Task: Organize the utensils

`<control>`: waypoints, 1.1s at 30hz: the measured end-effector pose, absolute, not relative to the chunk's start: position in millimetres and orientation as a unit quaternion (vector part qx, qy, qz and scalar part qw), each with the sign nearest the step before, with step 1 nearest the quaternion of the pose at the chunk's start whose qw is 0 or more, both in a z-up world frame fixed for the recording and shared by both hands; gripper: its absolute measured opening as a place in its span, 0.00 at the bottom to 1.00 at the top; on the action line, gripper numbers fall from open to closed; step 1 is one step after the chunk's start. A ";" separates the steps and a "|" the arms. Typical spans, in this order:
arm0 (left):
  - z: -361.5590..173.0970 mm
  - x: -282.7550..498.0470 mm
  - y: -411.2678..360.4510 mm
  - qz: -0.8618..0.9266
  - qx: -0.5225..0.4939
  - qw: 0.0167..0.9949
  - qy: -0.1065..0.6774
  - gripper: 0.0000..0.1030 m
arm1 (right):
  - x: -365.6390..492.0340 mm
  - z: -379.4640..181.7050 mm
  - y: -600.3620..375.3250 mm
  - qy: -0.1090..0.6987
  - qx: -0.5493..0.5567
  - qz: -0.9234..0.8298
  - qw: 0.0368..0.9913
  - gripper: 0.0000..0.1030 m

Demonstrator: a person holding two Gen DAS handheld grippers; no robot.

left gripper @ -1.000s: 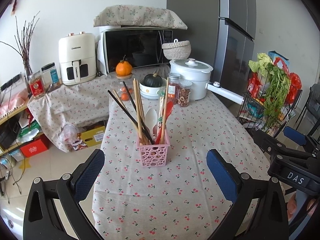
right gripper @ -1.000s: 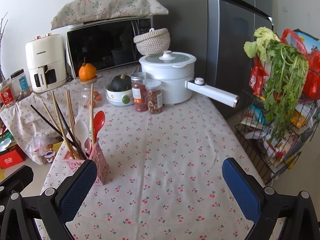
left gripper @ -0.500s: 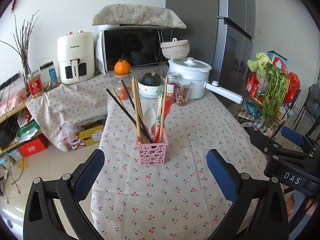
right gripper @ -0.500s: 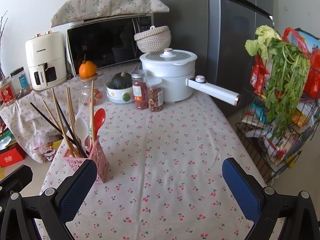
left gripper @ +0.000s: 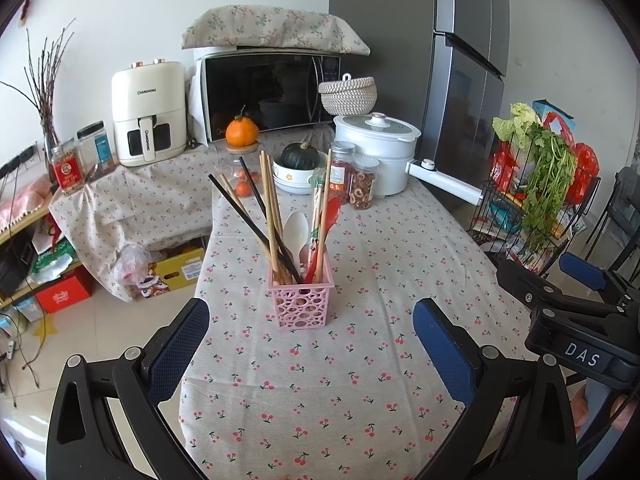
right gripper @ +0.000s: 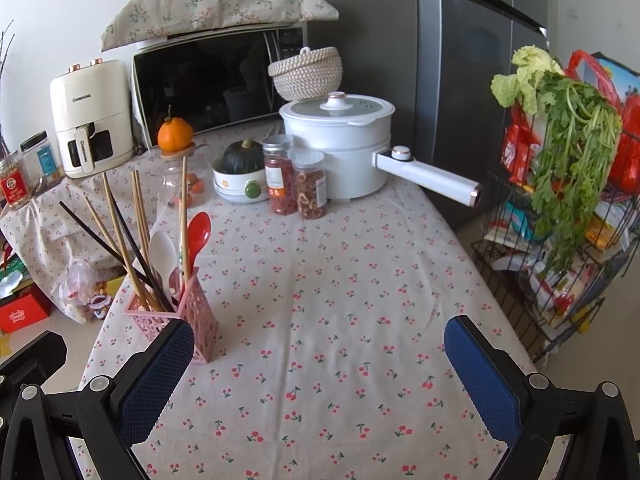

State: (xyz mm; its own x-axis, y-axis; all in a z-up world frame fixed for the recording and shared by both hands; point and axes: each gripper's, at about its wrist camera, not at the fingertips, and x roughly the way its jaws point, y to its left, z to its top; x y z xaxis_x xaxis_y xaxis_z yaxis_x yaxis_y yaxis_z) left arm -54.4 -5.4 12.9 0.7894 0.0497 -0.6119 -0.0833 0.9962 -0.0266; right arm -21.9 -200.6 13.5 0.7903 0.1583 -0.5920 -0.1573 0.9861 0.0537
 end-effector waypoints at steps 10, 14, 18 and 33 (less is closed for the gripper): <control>8.4 -54.5 -11.4 0.033 -0.027 0.944 0.326 1.00 | -21.4 12.5 -201.3 0.315 0.002 0.081 0.946 1.00; 7.7 -55.0 -11.9 0.029 -0.032 0.944 0.328 1.00 | -20.8 12.7 -201.7 0.315 0.002 0.079 0.946 1.00; 7.5 -56.4 -12.0 0.029 -0.035 0.943 0.330 1.00 | -20.7 12.1 -202.5 0.316 0.001 0.076 0.946 1.00; 6.8 -51.4 -5.5 0.023 -0.049 0.938 0.342 1.00 | -19.3 13.3 -204.7 0.313 -0.004 0.058 0.948 1.00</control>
